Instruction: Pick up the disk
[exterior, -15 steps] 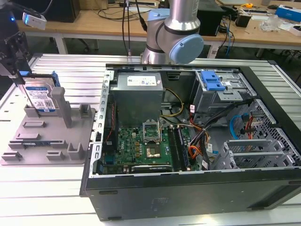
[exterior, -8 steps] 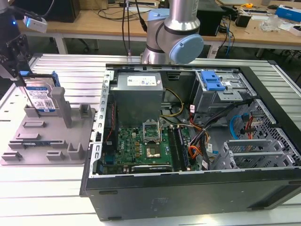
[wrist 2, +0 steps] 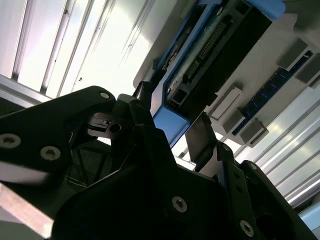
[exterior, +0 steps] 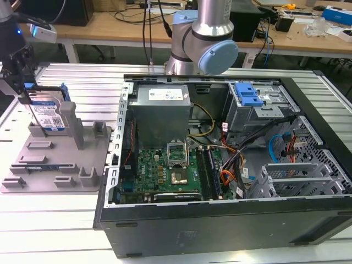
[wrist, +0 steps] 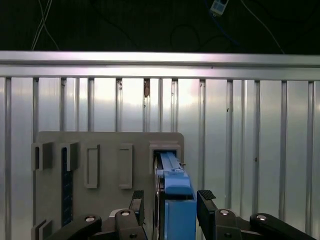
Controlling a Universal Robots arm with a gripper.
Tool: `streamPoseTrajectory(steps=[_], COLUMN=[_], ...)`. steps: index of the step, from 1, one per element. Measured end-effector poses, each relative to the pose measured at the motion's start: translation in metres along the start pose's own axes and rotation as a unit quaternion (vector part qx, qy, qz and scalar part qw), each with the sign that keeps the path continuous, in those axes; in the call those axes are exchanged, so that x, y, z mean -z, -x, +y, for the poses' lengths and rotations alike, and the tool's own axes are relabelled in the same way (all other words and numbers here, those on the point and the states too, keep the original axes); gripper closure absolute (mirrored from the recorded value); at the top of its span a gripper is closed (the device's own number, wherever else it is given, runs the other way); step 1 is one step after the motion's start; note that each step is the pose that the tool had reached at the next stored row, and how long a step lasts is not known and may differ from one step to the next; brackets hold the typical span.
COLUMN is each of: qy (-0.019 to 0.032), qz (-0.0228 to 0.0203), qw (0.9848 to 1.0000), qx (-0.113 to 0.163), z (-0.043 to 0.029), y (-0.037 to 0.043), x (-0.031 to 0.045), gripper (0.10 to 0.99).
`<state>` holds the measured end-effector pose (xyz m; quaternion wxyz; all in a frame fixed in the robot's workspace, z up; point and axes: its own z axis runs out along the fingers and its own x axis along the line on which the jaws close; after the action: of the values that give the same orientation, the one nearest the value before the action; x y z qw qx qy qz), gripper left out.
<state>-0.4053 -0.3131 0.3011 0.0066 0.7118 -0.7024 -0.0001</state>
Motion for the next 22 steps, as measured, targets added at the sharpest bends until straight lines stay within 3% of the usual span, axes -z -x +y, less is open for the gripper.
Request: streamPoseTrajectory(steps=[3,4,5,6,22], qy=[0.0,0.0,0.0,0.0,0.0], qz=[0.0,0.0,0.0,0.0,-0.0001], qw=[1.0,1.0,1.0,1.0,1.0], qx=[0.0,0.0,0.0,0.0,0.0], z=[0.0,-0.0001,-0.0001,-0.0001,0.0], y=[0.0,0.0,0.0001,0.0,0.0], x=[-0.003,-0.0047,-0.0057,-0.0063,-0.0075], gripper=[0.545,0.624,0.624,0.694,0.718])
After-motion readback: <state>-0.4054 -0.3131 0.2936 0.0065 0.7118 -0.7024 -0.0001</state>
